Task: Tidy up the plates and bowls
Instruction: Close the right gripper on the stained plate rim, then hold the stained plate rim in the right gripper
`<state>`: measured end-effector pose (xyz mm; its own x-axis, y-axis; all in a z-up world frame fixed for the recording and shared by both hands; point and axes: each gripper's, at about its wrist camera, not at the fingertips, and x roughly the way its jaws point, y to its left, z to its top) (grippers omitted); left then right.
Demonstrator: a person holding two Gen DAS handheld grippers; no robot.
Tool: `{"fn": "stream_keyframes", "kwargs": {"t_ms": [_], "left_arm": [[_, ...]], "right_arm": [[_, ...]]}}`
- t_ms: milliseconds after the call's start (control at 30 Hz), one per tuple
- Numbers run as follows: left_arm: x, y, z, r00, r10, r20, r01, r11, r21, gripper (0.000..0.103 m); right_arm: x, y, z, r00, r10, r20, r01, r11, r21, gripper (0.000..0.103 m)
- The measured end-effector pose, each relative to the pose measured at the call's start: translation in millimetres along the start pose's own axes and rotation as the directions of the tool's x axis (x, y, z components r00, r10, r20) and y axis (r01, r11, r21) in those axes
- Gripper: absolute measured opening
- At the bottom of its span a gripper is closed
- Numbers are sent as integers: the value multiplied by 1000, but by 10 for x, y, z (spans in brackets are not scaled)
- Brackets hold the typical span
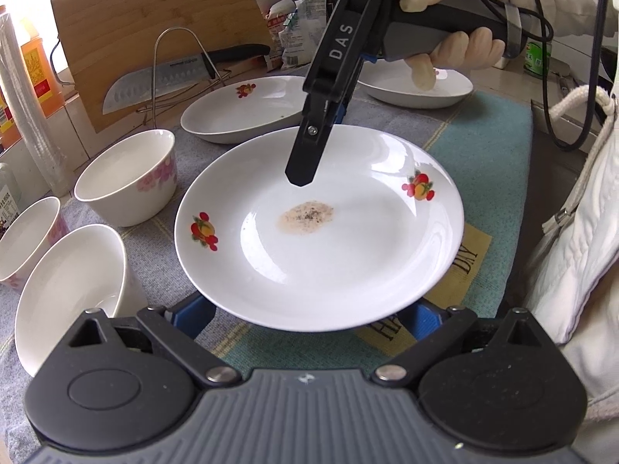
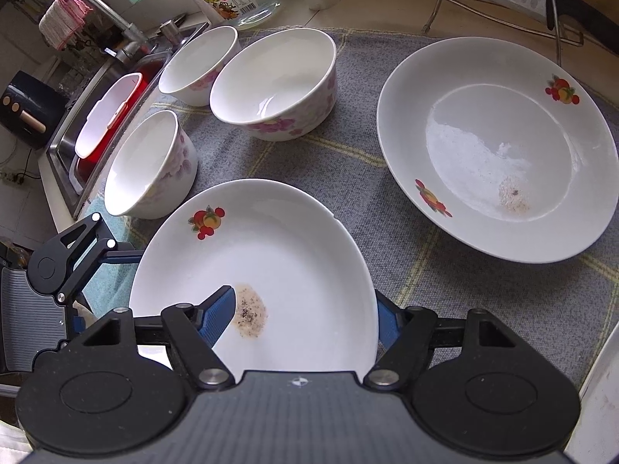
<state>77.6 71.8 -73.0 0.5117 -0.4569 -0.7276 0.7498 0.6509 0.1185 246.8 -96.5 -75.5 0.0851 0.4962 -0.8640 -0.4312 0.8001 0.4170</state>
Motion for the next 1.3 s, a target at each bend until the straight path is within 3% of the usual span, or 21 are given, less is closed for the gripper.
{"fn": "stream_keyframes", "kwargs": {"t_ms": [533,1300], "left_arm": [[29,-85,308,999,-50,14,49,996,72,100],[602,-444,1088,981,-189,53,175,964,200,100]], "right_arm": [[-348,-167,-208,996,-39,78,34,997,65,79],[-1105,-968,-757,966,-168,198,119,964,237,79]]}}
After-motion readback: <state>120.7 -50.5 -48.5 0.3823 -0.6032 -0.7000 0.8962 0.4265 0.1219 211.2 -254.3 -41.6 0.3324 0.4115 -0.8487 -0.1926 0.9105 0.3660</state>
